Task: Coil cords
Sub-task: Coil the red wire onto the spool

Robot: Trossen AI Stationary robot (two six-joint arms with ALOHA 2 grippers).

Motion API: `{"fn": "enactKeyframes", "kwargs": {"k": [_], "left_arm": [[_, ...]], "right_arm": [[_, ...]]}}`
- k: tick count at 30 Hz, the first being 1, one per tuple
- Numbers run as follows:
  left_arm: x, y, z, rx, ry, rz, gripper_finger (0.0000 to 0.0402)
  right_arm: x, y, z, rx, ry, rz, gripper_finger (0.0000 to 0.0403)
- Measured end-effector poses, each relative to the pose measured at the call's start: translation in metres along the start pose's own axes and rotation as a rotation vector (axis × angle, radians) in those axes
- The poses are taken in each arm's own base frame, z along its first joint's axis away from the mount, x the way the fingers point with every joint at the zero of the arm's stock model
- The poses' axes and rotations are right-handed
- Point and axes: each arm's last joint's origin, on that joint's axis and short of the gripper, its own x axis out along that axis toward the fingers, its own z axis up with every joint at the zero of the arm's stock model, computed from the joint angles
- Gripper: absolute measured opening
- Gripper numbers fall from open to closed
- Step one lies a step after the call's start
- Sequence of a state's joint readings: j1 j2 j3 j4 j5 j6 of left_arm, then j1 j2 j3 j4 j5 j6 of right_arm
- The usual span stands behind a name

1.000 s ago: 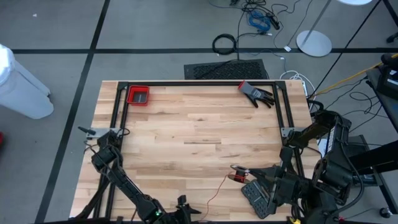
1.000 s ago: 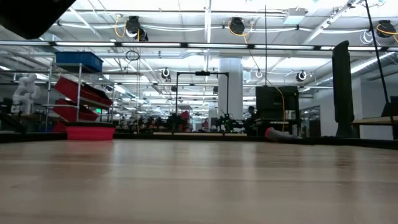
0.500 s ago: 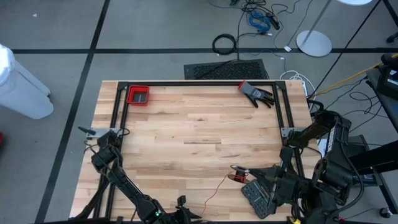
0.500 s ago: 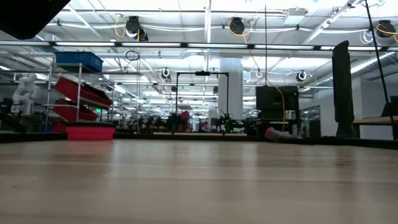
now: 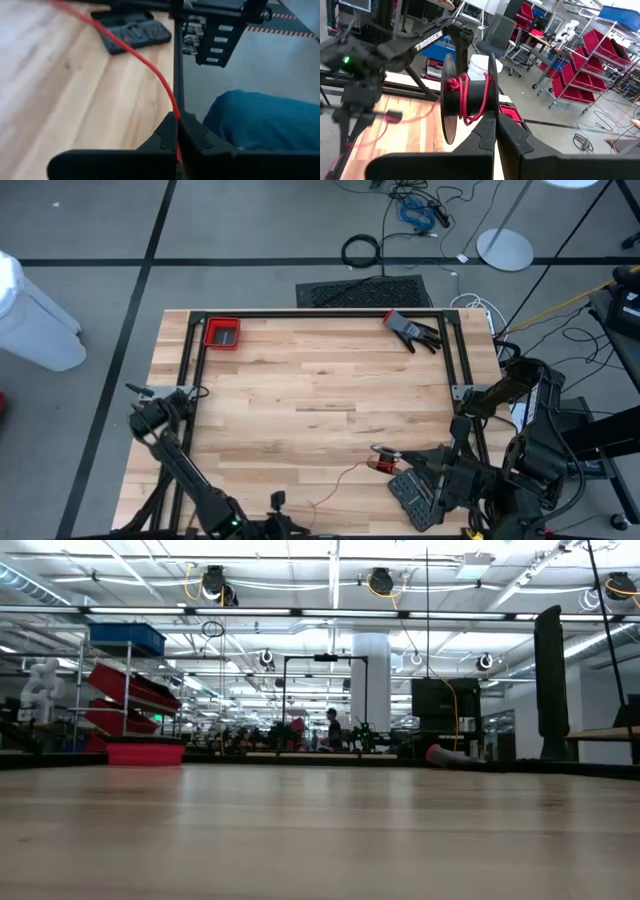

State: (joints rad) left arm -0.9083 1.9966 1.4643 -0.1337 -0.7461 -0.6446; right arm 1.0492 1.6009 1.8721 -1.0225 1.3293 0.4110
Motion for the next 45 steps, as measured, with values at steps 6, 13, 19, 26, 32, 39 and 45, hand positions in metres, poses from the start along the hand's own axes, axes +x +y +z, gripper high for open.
{"fn": "enactKeyframes", "kwargs": {"k": [6,13,19,26,32,39,45], "left_arm": [[-0.042,0.017,0.041,0.059,-0.028,0.043,0.0003],[-0.091,0.046,0.087,0.123,-0.104,0.099,0.0002],[-0.133,0.075,0.123,0.140,-0.185,0.122,0.0002],[-0.167,0.109,0.154,0.167,-0.266,0.163,0.0002],[-0.189,0.143,0.178,0.162,-0.325,0.223,0.0002],[-0.209,0.183,0.200,0.157,-0.401,0.371,0.0002],[-0.214,0.201,0.221,0.303,-0.457,0.505,0.0001]], "right_arm": [[0.000,0.000,0.000,0.000,0.000,0.000,0.0000],[0.000,0.000,0.000,0.000,0.000,-0.001,0.0000],[0.000,0.000,0.000,0.000,0.000,0.000,0.0000],[0.000,0.000,0.000,0.000,0.000,0.000,0.0000],[0.000,0.000,0.000,0.000,0.000,-0.001,0.0000],[0.000,0.000,0.000,-0.001,0.000,-0.001,0.0000],[0.001,0.000,0.000,-0.003,0.001,-0.003,0.0000]]}}
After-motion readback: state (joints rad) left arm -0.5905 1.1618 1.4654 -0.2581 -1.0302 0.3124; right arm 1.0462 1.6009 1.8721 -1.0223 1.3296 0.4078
